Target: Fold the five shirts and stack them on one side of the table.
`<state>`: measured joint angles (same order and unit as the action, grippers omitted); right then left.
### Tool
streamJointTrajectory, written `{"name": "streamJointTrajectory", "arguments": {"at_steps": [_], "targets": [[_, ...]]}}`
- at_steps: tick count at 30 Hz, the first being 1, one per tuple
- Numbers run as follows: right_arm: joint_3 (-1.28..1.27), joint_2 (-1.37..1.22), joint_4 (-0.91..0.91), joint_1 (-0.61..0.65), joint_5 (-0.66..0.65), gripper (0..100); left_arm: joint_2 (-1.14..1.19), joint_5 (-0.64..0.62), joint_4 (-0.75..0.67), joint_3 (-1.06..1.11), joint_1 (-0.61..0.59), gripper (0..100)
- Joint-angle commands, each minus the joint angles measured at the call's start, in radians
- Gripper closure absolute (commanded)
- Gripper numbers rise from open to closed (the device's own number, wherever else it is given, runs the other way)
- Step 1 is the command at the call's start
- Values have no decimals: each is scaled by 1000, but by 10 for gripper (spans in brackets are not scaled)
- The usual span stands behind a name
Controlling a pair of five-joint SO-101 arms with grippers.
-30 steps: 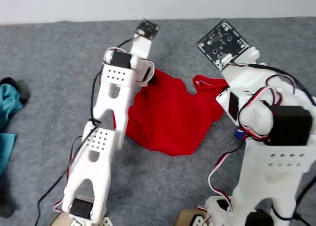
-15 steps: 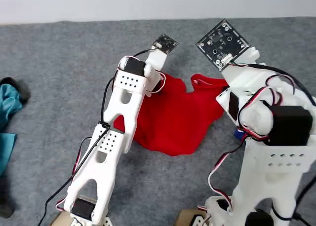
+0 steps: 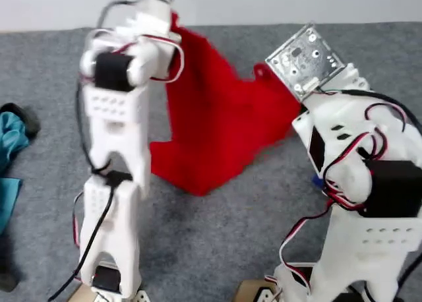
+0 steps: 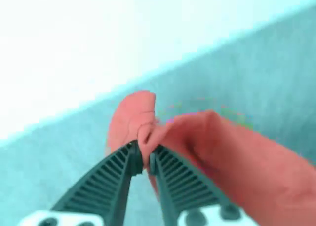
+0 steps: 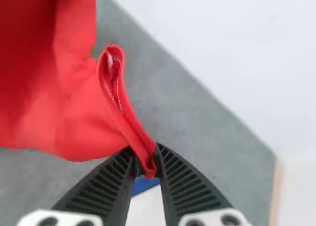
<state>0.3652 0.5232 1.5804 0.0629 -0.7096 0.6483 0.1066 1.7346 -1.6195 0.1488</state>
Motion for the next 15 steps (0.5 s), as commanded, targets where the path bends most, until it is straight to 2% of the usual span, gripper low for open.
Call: {"name": "streamJointTrajectory", "arguments": {"at_steps": [1, 4, 9, 15], "targets": [[12, 24, -110, -13, -8, 989, -216, -12, 21, -51, -3, 996], [12, 22, -213, -21, -9, 989, -311, -12, 21, -51, -5, 996], [8, 15, -412, -110, -12, 989, -443, 6, 23, -5, -48, 996], [5, 15, -476, -151, -44, 989, -637, 72, 23, 366, -140, 996]]}}
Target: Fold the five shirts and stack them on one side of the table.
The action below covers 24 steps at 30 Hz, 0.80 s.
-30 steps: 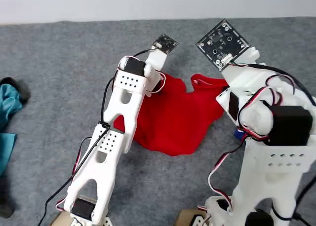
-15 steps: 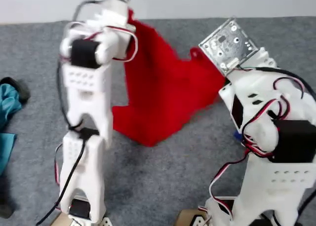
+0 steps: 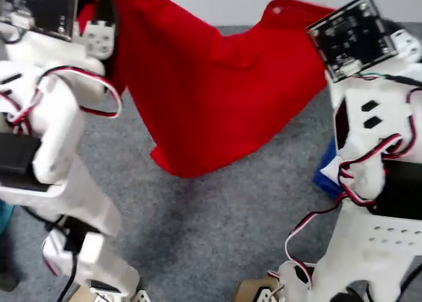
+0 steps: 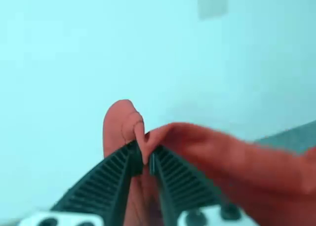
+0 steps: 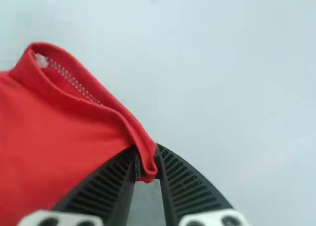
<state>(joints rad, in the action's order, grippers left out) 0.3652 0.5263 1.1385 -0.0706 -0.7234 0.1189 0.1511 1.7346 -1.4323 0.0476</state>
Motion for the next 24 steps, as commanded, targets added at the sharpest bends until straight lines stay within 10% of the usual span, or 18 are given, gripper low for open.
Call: {"name": "streamJointTrajectory", "arguments": {"at_steps": [1, 13, 24], "targets": [[5, 12, -35, -16, -38, 989, -147, 48, 23, 265, -44, 996], [-69, 24, 76, 128, -163, 989, -772, 413, 20, 1435, -87, 994], [-69, 25, 183, 134, -160, 989, -934, 402, -58, 1561, -324, 791]]}}
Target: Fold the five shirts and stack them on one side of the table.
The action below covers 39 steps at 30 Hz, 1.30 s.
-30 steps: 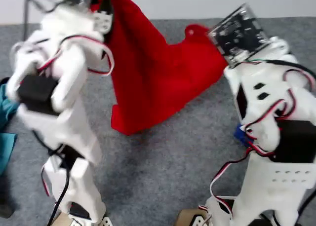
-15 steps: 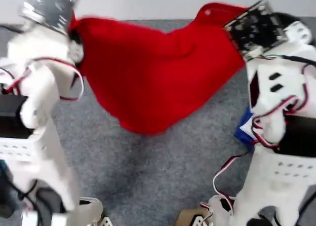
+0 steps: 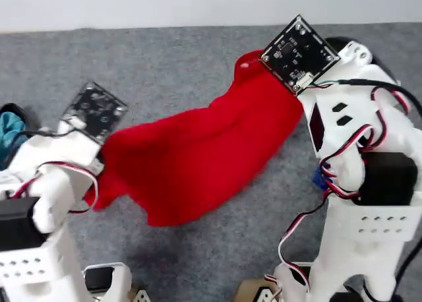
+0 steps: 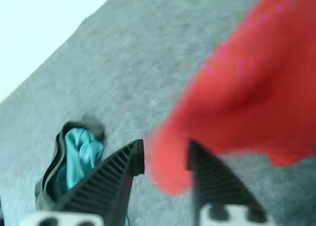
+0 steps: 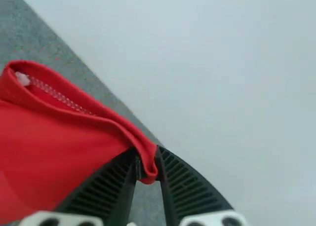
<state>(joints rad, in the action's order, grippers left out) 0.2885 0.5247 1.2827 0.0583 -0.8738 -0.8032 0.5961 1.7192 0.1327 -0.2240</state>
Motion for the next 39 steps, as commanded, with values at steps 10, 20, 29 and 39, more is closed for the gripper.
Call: {"name": "streamJointTrajectory", "arguments": {"at_steps": [10, 20, 29, 39], "targets": [[8, 117, 369, 70, -6, 989, -6, -193, -137, 165, -66, 789], [-137, 206, 510, 73, 66, 989, 17, -333, -315, 484, 190, 790], [-488, 437, 506, 68, 69, 989, 519, -364, -381, 318, 307, 786], [-706, 624, 504, 58, 71, 989, 1066, -359, -184, -120, 434, 786]]}}
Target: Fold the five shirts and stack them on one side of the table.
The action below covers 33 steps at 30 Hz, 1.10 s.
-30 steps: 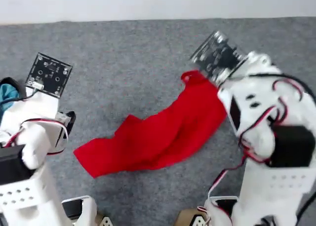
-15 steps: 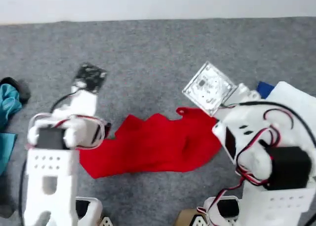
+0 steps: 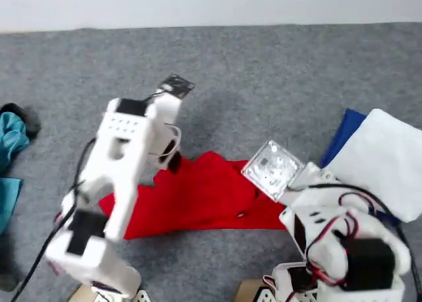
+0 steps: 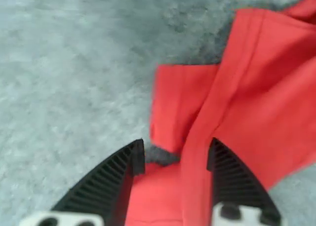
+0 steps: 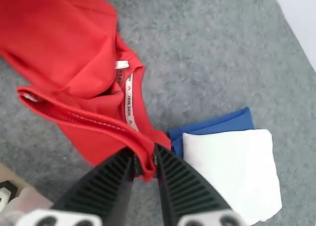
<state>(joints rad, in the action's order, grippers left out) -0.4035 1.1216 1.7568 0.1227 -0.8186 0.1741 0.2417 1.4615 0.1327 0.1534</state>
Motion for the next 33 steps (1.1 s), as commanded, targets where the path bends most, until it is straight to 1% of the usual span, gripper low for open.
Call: {"name": "streamJointTrajectory", "arguments": {"at_steps": [1, 5, 9, 11, 13, 15, 18, 24, 28, 31, 33], "targets": [[-25, 38, 30, -24, 15, 989, 124, -5, 95, -148, 81, 786], [-57, 67, 30, -108, 9, 989, 235, -5, 126, -209, 153, 786], [-63, 79, 30, -163, -15, 989, 334, 2, 147, -209, 204, 806], [-60, 79, 30, -197, -49, 989, 353, 29, 164, -214, 209, 879], [-58, 79, 18, -239, -64, 989, 328, 34, 172, -226, 199, 990], [-58, 79, -13, -288, -68, 989, 273, 34, 190, -232, 184, 989], [-61, 77, -85, -328, -68, 989, 143, 34, 198, -234, 163, 994], [-63, 70, -171, -329, -68, 989, -172, 35, 212, -234, 98, 994], [-64, 70, -177, -329, -63, 989, -338, 35, 293, -228, 54, 994], [-64, 70, -177, -329, -61, 989, -460, 32, 295, -163, 2, 994], [-64, 70, -174, -329, -61, 989, -539, 34, 295, -74, -21, 994]]}}
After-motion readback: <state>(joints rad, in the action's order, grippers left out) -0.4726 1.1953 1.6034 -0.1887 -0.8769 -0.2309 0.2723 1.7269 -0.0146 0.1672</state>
